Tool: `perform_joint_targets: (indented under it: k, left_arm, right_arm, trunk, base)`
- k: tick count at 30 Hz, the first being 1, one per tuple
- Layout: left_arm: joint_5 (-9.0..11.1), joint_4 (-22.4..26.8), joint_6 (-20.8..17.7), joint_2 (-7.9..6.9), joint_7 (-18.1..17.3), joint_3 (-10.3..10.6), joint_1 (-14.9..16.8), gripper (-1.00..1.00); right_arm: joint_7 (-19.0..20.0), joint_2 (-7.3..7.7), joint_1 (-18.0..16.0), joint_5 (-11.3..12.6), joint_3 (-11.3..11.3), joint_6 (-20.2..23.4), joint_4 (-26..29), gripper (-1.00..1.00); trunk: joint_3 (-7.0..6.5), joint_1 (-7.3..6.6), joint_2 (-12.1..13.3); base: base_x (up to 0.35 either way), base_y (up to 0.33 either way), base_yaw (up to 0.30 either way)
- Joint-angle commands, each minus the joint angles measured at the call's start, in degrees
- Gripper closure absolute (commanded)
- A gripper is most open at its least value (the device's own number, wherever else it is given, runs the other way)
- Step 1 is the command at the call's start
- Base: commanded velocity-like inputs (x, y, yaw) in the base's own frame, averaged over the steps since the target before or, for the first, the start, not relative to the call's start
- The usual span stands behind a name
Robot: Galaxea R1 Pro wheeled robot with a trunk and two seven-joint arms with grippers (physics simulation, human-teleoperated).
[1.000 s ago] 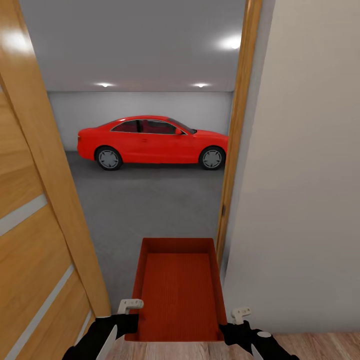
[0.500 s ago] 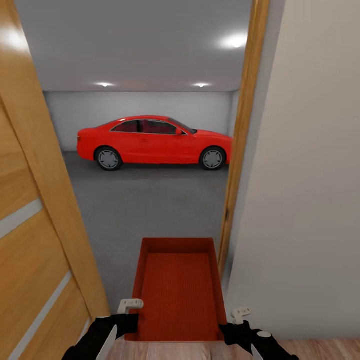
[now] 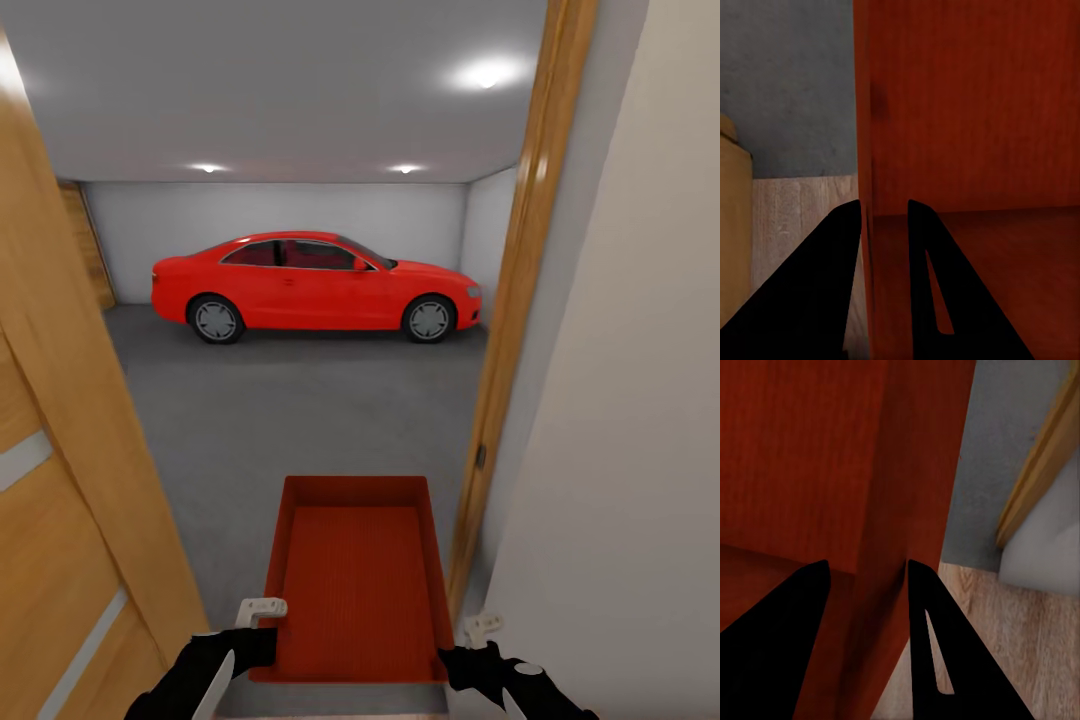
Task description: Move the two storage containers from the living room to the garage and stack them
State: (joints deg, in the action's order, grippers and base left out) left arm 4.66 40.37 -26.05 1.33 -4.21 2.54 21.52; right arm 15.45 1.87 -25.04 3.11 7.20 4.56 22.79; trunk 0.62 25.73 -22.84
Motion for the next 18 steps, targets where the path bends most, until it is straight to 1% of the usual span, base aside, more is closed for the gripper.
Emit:
perform_joint_targets:
  k: [1,2,4,16,18]
  left_arm:
    - [0.1,0.1,1.8,1.92,0.3,0.1,0.0,1.00]
    - [0.1,0.1,1.8,1.90,0.3,0.1,0.0,1.00]
    - [0.1,0.1,1.8,1.94,0.3,0.1,0.0,1.00]
    - [0.1,0.1,1.8,2.00,0.3,0.1,0.0,1.00]
    - [0.1,0.1,1.8,2.01,0.3,0.1,0.0,1.00]
  right_arm:
    - [0.2,-1.25,0.0,-0.7,-0.4,0.4,-0.1,1.00]
    - [0.2,-1.25,0.0,-0.7,-0.4,0.4,-0.1,1.00]
    - [0.3,-1.25,0.0,-0.7,-0.4,0.4,-0.1,1.00]
    - [0.2,-1.25,0.0,-0.7,-0.4,0.4,-0.1,1.00]
    - [0.2,-1.25,0.0,-0.7,-0.4,0.4,-0.1,1.00]
  trunk:
    - [0.07,0.05,-0.1]
    - [0.07,0.05,-0.1]
    - [0.07,0.05,-0.1]
    - [0.07,0.05,-0.1]
    - [0.07,0.05,-0.1]
  base:
    - [0.272,0.090,0.000]
    - [0.264,0.083,0.000]
    - [0.041,0.010,0.000]
    - [0.003,0.001,0.000]
    - [0.000,0.000,0.140]
